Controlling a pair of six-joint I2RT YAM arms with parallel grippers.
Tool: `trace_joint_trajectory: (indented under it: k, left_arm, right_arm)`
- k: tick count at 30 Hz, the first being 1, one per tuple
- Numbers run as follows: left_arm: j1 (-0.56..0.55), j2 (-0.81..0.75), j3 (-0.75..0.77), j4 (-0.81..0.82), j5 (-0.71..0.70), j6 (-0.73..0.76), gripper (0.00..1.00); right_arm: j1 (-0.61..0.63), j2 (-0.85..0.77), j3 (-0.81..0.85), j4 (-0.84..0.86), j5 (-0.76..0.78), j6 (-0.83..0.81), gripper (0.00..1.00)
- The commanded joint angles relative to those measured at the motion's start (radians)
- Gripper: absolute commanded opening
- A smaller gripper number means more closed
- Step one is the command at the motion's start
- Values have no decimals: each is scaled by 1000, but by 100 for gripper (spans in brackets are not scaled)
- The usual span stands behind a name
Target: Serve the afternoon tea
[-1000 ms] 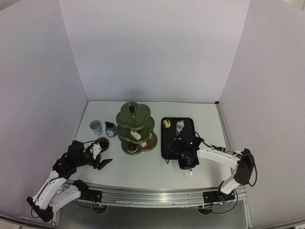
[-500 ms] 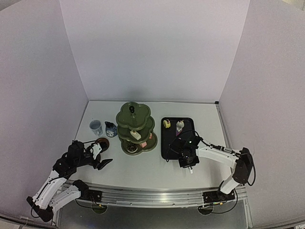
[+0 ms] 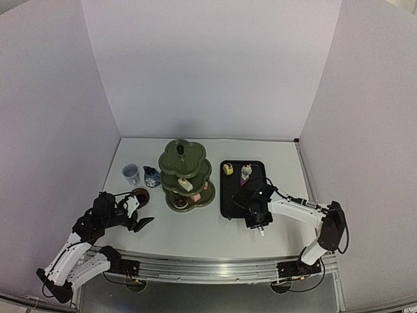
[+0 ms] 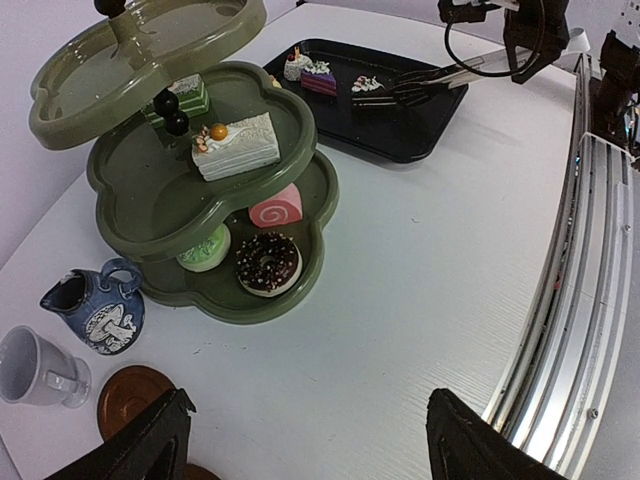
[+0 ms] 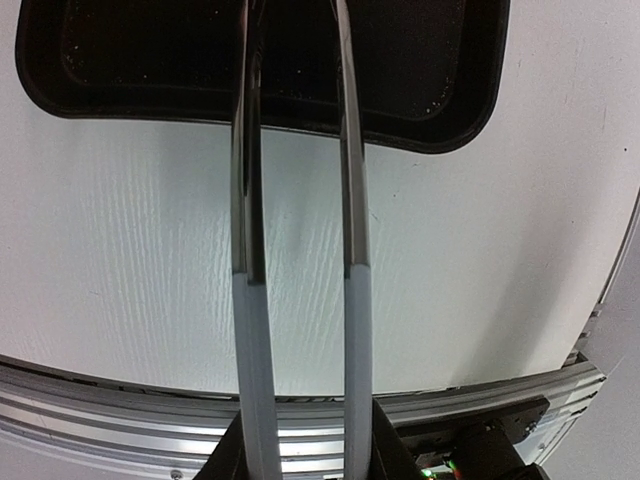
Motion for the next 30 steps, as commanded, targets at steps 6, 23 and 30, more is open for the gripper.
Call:
trace_joint_trajectory:
  k: [6,23,30]
  left_arm:
    - [5,-2,3,20,-3,17,81]
    - [38,-25,-8,23,-53,5,81]
    - [107,-33,-33,76,-102,-38,81]
  right_arm:
    - [-35,45,24,49,20,-30,29]
    - [-54,-33,58,58,17,-69,0]
    - [-28,-110,77,22,53,-65,0]
